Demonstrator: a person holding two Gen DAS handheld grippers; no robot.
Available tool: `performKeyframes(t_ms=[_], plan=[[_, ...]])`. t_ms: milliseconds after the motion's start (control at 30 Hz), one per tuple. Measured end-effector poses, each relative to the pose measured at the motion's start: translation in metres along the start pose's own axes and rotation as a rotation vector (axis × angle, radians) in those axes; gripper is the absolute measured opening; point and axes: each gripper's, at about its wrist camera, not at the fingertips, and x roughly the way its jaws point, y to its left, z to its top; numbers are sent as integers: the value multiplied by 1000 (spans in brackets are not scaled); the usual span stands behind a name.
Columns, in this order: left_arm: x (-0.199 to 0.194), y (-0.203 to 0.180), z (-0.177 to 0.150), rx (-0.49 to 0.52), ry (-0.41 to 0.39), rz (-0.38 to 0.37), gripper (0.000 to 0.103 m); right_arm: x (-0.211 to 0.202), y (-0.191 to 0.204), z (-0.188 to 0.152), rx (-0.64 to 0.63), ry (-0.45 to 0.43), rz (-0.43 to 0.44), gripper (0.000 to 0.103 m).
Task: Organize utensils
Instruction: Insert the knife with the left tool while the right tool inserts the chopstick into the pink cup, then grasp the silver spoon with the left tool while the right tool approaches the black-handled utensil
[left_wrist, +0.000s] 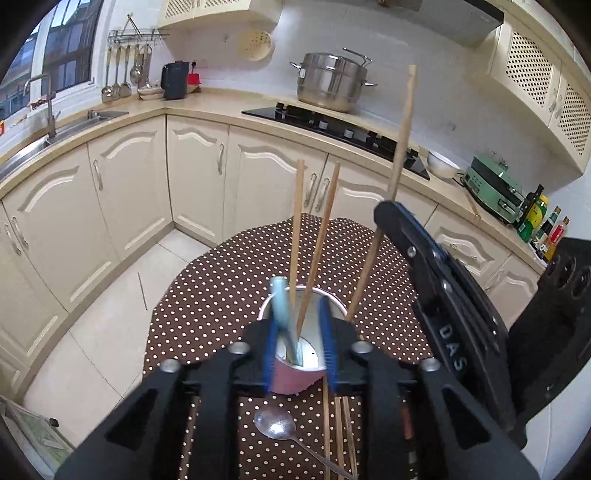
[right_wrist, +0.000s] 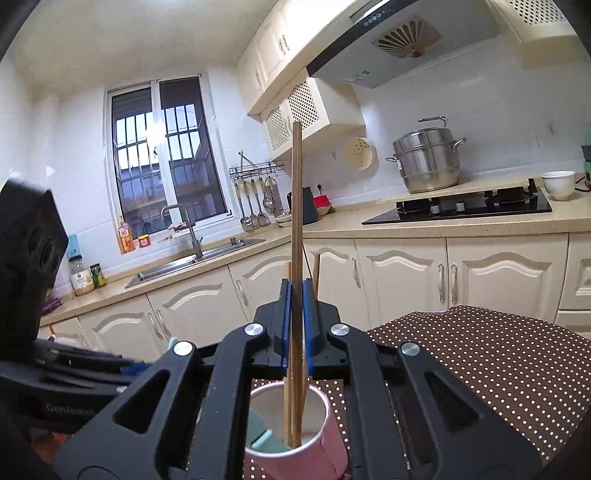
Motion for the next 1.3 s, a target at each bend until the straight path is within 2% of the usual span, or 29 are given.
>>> performKeyframes(t_ms=[367, 700, 933, 1000, 1033, 1067, 1300], plan=[[-15, -4, -14, 18, -55, 54, 54, -15, 3, -18, -47, 61, -19, 7], [-32, -11, -37, 87, -125, 150, 55, -16, 8, -36, -73, 138, -45, 7], [-55, -15, -51, 110, -241, 237, 56, -23, 12, -41, -76, 148, -77, 8], [-61, -16, -54, 113, -270, 251, 65, -27, 15, -42, -82, 146, -81, 18], [-65, -18, -56, 119, -293, 261, 66, -29, 16, -42, -82, 144, -82, 33], [-68, -19, -58, 124, -304, 267, 66, -32, 17, -42, -82, 137, -83, 51], [-87, -28, -70, 144, -353, 289, 67, -50, 24, -35, -79, 116, -87, 55]])
